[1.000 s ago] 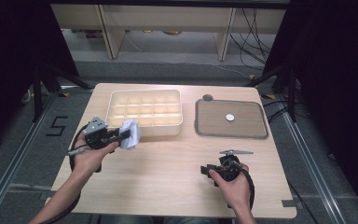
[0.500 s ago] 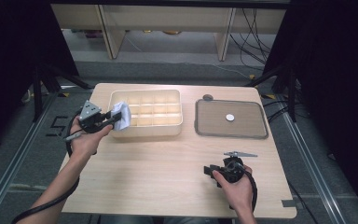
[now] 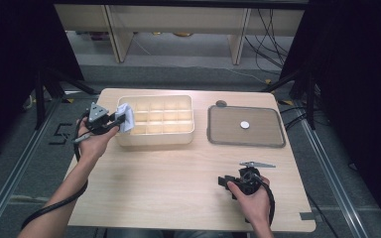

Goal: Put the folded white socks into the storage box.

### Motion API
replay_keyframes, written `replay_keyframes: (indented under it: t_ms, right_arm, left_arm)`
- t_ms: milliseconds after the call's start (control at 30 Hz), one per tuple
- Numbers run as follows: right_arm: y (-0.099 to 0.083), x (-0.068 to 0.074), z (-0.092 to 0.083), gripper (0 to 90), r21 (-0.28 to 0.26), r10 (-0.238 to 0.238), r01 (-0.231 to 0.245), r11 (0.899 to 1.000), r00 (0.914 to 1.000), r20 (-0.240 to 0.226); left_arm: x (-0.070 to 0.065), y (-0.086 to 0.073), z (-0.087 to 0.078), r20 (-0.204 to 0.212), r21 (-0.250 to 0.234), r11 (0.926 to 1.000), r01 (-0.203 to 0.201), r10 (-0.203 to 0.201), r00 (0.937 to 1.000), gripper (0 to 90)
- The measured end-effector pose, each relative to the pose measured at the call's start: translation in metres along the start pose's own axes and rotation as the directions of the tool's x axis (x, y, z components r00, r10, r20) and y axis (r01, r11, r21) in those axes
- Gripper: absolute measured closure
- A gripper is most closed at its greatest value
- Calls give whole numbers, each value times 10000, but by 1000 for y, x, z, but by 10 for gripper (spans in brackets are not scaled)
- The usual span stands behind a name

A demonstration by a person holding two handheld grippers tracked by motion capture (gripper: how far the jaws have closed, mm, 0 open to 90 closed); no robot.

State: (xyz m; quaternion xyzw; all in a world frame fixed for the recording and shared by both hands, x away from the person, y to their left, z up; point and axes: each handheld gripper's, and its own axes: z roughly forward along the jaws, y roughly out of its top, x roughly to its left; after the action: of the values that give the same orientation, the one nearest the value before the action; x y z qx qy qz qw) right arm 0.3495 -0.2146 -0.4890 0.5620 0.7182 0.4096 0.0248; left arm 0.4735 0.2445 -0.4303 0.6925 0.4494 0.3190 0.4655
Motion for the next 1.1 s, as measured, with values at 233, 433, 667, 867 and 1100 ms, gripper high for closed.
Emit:
replay_keyframes:
  t_ms: [233,433,667,867,1100]
  right_arm:
    - [-1,0,1,635,15,0,-1,10000,10000,34]
    - [-1,0,1,635,14,-4,4,10000,10000,-2]
    - [-1,0,2,634,4,-76,76,10000,10000,41]
    - [-1,0,2,634,-6,-70,70,10000,9999,100]
    - [-1,1,0,635,-2,4,-4,10000,10000,-82]
  left_arm:
    - [4,-8,11,-152,383,9992,107,-102,9998,711]
    - [7,-11,16,-289,660,9978,-35,54,9996,710]
    - [12,-14,22,-441,1084,9940,-137,186,9989,710]
    - [13,-17,24,-497,1307,9914,-118,185,9986,710]
    - [12,-18,29,-480,1706,9846,-377,466,9978,709]
